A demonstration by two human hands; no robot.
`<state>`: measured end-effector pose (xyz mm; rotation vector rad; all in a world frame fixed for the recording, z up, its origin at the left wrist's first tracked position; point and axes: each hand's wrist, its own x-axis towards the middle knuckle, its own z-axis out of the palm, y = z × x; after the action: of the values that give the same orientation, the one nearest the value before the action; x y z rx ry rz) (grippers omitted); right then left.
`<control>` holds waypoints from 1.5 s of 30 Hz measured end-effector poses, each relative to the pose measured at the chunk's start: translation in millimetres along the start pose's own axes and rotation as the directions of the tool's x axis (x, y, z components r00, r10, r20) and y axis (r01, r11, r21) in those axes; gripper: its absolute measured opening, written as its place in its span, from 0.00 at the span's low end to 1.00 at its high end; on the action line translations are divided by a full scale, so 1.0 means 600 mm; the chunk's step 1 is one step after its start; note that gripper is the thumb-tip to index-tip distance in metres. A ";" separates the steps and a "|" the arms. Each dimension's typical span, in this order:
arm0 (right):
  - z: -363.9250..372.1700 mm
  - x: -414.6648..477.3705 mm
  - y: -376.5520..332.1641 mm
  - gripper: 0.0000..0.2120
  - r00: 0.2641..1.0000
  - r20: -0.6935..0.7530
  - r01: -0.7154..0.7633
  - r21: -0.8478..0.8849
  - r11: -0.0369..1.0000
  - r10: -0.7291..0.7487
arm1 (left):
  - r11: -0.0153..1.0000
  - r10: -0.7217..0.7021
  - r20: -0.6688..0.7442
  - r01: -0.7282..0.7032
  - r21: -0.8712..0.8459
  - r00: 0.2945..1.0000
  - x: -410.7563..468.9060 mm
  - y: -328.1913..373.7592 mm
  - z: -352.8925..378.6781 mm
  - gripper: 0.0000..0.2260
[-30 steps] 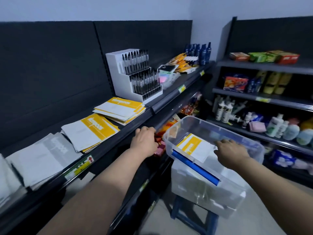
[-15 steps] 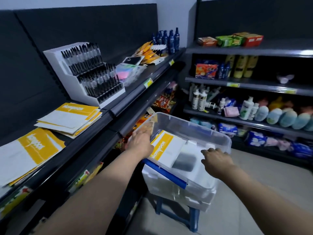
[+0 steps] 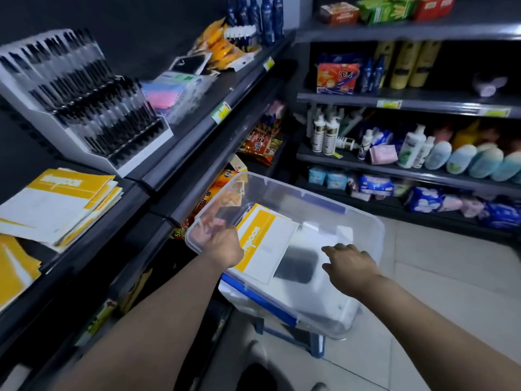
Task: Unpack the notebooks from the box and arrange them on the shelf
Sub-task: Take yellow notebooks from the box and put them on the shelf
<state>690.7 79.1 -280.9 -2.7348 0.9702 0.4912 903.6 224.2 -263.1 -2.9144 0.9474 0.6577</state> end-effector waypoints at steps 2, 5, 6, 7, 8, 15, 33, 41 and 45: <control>0.008 0.006 -0.002 0.20 1.000 0.011 -0.020 0.025 1.000 0.019 | 1.000 0.016 0.023 -0.017 0.016 1.000 0.024 0.000 0.007 0.15; 0.010 0.015 -0.005 0.20 0.997 0.022 -0.073 0.040 0.997 0.072 | 1.000 0.013 0.075 -0.015 0.026 0.997 0.060 -0.003 0.013 0.17; 0.009 0.020 -0.005 0.20 0.995 0.020 -0.095 0.043 0.995 0.095 | 0.999 0.021 0.089 -0.024 0.033 0.996 0.075 -0.004 0.015 0.17; 0.009 0.025 -0.007 0.19 0.993 0.022 -0.117 0.044 0.992 0.116 | 0.998 0.030 0.101 -0.035 0.045 0.994 0.093 -0.005 0.019 0.18; 0.007 0.029 -0.009 0.19 0.991 0.024 -0.133 0.046 0.990 0.132 | 0.998 0.036 0.113 -0.043 0.054 0.993 0.109 -0.005 0.022 0.18; 0.024 0.062 -0.036 0.22 0.969 0.066 -0.243 0.088 0.966 0.238 | 0.993 0.096 0.195 -0.109 0.055 0.976 0.195 0.002 0.051 0.23; 0.075 0.130 -0.093 0.19 0.935 0.261 -0.287 0.165 0.944 0.239 | 0.991 -0.080 0.164 0.097 -0.095 0.983 0.235 0.007 0.100 0.49; 0.101 0.135 -0.113 0.22 0.938 0.322 -0.178 0.127 0.976 0.129 | 0.986 -0.131 0.248 0.152 -0.068 0.960 0.246 0.008 0.106 0.46; 0.096 0.131 -0.111 0.24 0.938 0.329 -0.145 0.090 0.985 0.108 | 0.994 -0.071 0.283 0.090 -0.055 0.957 0.237 0.014 0.110 0.28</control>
<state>776.8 102.0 -358.4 -2.3993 1.0521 0.8495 977.1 146.7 -377.8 -2.7918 0.7836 1.0811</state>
